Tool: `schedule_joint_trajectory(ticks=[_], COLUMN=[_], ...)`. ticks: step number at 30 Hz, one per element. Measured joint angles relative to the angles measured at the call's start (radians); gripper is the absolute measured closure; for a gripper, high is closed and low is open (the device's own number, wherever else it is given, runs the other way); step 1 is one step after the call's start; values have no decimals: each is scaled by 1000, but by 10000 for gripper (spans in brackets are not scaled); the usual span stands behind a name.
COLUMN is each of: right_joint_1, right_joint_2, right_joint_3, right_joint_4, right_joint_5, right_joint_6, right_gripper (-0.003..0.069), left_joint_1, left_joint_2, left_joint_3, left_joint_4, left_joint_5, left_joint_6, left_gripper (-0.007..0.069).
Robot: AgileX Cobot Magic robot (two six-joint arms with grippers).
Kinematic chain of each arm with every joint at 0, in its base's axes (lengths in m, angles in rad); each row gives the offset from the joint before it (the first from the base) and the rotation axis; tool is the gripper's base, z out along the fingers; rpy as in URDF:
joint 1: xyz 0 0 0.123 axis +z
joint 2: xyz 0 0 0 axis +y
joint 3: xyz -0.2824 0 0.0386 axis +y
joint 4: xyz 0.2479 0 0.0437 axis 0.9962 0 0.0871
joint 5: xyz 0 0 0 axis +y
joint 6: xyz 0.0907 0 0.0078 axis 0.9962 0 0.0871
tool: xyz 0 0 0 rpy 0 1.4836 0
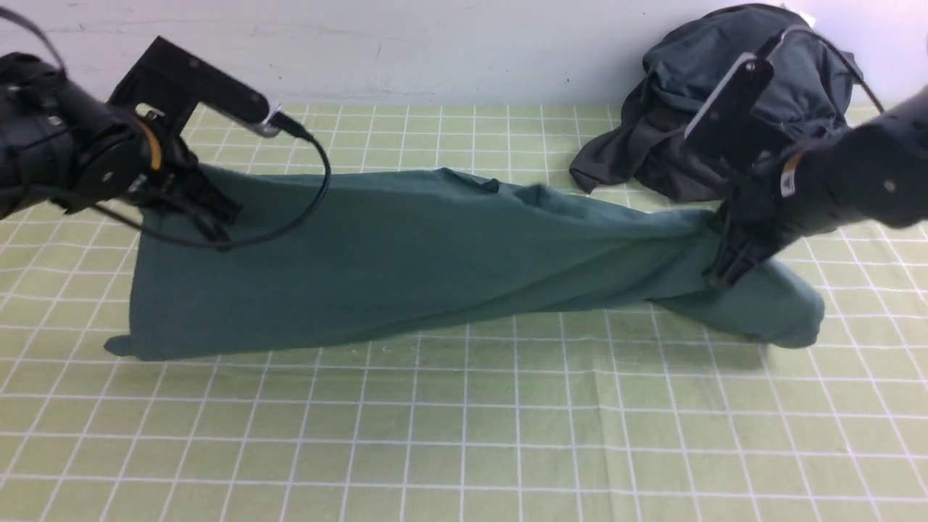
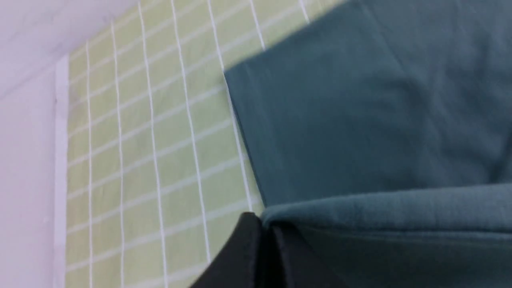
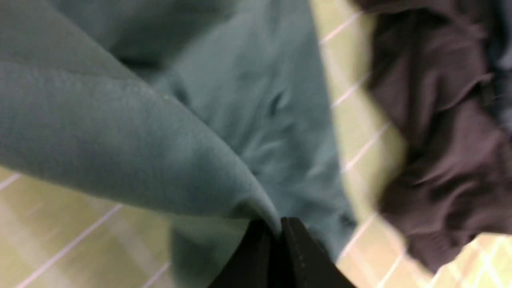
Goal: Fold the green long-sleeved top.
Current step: Use both arms to drag the lower edge of the fabric forward and fold it over the upper edge
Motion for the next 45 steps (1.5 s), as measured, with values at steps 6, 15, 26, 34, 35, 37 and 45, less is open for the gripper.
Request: schedule_joint_trajectory(ticks=[6,15,26,34,35,37,45], right_joint_1=[-16,-35,-80,-64,-57,-39,12], right_joint_2=[231,471,546,477,455,429,553], right_joint_3=[-256,-478,-528,-634,-657,-683,-702], right_joint_4=[-69,-164,-90,-34,17,126,761], right_joint_5=[5,-48,-172,104,155,208,228], right_joint_6=[-9,-20,134,268,268,217,-364], right_gripper=[654,654,430,248,263,316,650], left_joint_1=[0,49,90,89,89,89,83], left_joint_2=[265,526,627,487,454,393,338], left_joint_3=[-296,-605,-675,-675,-676,-678,-671], left_joint_4=[103,153,165,120,92,10,-453], left_joint_5=[0,9,-55,127,154,204,433], left_joint_6=[-71,-210,-343,-313,-279,-195,168], left_gripper=[625,625,253,181,228,350,622])
